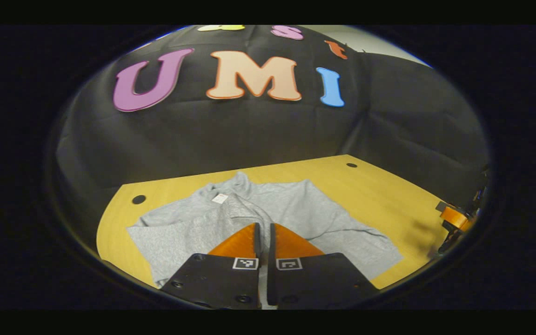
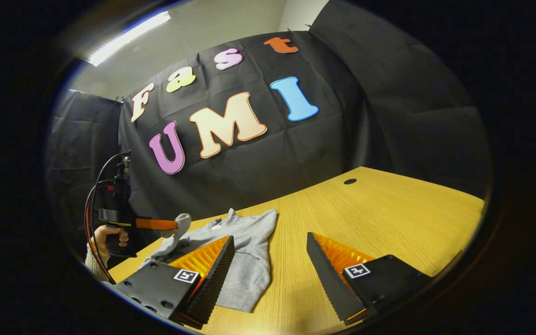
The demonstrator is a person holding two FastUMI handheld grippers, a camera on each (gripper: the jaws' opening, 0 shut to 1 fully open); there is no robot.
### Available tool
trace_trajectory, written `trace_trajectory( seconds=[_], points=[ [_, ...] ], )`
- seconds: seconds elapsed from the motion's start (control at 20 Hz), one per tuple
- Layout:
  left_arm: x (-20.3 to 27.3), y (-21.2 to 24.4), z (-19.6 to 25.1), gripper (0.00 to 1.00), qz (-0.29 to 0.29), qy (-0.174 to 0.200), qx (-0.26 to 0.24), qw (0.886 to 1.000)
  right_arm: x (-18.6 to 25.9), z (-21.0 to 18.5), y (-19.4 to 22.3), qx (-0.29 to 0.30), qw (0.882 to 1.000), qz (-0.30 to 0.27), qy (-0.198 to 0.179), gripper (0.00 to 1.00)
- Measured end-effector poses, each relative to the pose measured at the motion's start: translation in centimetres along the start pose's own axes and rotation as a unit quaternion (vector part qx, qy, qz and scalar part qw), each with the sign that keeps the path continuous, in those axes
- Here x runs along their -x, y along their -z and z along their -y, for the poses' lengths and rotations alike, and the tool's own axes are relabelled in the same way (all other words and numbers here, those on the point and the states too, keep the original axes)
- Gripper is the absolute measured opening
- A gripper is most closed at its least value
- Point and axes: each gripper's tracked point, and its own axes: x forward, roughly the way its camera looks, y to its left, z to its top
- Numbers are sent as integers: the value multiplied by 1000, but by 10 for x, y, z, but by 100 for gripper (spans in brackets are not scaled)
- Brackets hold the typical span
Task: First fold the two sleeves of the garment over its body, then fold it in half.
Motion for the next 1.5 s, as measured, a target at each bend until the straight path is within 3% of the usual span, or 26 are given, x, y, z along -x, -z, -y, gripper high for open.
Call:
trace_trajectory(
  seconds=[0.4,0.7,0.9,1.0,1.1,1.15,1.25,1.5],
  points=[
    [-70,-15,69,0,-23,56,-26,998,-1,4,7,-7,1000,-5,6,97],
    [-110,-5,103,0,-51,71,-44,995,-7,2,16,0,1000,-21,6,97],
    [-126,4,105,2,-68,60,-54,994,-9,0,17,1,1000,-25,5,97],
    [-125,7,106,12,-70,58,-52,994,-10,0,18,0,1000,-26,5,97],
    [-120,0,110,35,-59,66,-52,995,-12,0,20,-1,1000,-28,7,97],
    [-118,-3,109,64,-54,64,-56,995,-13,-1,21,-1,1000,-31,7,97],
    [-110,-12,103,83,-40,55,-60,996,-13,-4,24,1,999,-35,5,97],
    [-68,-38,78,83,8,22,-58,998,-16,-17,29,0,999,-45,-6,97]
  ],
)
